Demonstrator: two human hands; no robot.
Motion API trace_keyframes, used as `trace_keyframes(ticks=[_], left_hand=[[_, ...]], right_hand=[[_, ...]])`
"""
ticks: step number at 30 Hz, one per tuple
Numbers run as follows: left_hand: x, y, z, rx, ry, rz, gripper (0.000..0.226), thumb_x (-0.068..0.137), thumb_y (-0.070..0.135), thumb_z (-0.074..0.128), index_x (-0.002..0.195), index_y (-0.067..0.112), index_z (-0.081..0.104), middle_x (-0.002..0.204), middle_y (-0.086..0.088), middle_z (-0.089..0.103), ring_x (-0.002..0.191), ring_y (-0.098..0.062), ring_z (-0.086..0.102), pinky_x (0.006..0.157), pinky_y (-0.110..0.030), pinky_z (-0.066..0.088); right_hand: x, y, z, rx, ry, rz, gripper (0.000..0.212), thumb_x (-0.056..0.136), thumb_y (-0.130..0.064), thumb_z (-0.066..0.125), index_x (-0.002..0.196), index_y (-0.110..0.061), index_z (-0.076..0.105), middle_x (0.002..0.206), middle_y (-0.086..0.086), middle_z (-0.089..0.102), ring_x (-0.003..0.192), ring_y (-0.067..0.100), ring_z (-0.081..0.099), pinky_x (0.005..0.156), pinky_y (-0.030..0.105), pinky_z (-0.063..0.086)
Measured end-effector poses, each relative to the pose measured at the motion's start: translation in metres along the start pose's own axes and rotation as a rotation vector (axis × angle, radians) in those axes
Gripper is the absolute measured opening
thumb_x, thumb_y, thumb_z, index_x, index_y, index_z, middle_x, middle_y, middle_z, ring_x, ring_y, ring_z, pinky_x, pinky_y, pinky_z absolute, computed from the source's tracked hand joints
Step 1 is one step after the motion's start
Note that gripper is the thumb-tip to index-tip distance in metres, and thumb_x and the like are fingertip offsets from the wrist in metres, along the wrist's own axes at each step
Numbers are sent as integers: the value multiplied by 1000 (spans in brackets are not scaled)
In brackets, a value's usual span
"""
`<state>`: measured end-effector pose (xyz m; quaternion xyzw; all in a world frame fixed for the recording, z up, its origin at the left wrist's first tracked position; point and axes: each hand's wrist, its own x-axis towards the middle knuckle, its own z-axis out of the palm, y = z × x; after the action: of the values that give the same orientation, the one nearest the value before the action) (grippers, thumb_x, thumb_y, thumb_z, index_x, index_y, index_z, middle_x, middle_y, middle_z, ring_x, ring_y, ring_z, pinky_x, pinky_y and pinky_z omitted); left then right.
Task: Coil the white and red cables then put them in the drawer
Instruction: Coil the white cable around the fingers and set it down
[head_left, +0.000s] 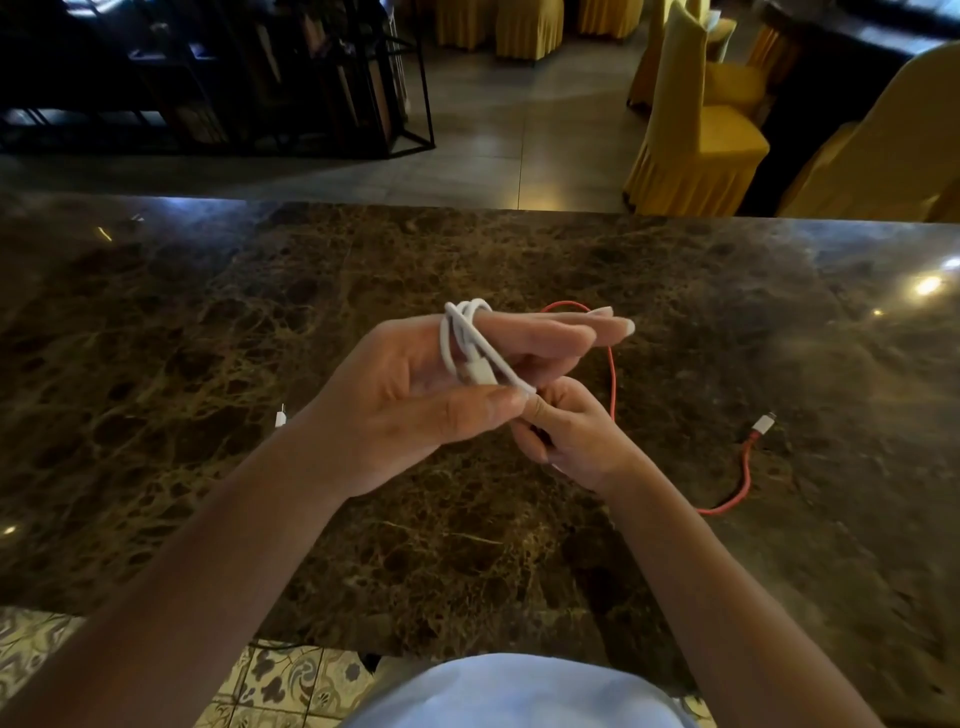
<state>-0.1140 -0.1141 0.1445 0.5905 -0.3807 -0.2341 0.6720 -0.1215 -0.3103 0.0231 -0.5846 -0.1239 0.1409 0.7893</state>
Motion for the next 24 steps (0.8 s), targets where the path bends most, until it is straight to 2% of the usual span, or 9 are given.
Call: trace_keyframes(ticks=[3,5,9,12,16,20,24], left_hand=[[2,2,2,-117,4,20,42,97,14,69,135,-1,63,147,-18,60,137,-31,57,111,-38,46],[3,2,1,-113,8,27,41,97,9,66,137,-1,62,148,-18,59,140,-30,55,112,-36,46],[8,-1,-8,142,24,37,48,98,-3,53,146,-1,47,156,-19,51,150,-32,43,120,-42,38],[14,-5,-24,302,105,12,53,100,-6,48,152,-4,36,161,-20,43,154,-29,37,126,-49,31],[10,-21,-36,468,143,-34,49,103,-7,49,152,-4,42,162,-10,45,154,-19,38,126,-41,33],[13,-29,-34,542,123,-77,52,103,-9,52,153,-1,42,164,-6,43,157,-14,31,128,-42,30],[14,-35,-31,618,63,-112,54,103,0,54,155,6,42,166,1,40,159,-8,23,130,-43,23]], right_hand=[[6,1,-7,22,-12,30,38,100,-43,62,88,-7,58,51,2,49,42,30,22,44,36,19],[7,1,-10,27,-12,45,36,100,-43,63,89,-8,58,51,3,48,43,30,21,44,36,18],[0,-1,-11,-11,-27,70,29,103,-35,55,87,-11,57,51,4,47,39,14,29,42,30,21],[-11,-15,-7,-130,-52,80,29,107,-30,48,89,-9,57,52,6,48,41,18,30,42,32,21],[-24,-41,-1,-296,-20,59,29,108,-25,48,86,-6,57,53,11,48,42,18,33,46,22,30],[-30,-59,5,-413,-26,33,24,105,-25,55,87,-10,63,53,4,52,42,15,41,49,21,36],[-35,-77,11,-447,-19,-15,23,104,-21,57,96,-3,70,54,1,54,44,13,45,49,24,37]])
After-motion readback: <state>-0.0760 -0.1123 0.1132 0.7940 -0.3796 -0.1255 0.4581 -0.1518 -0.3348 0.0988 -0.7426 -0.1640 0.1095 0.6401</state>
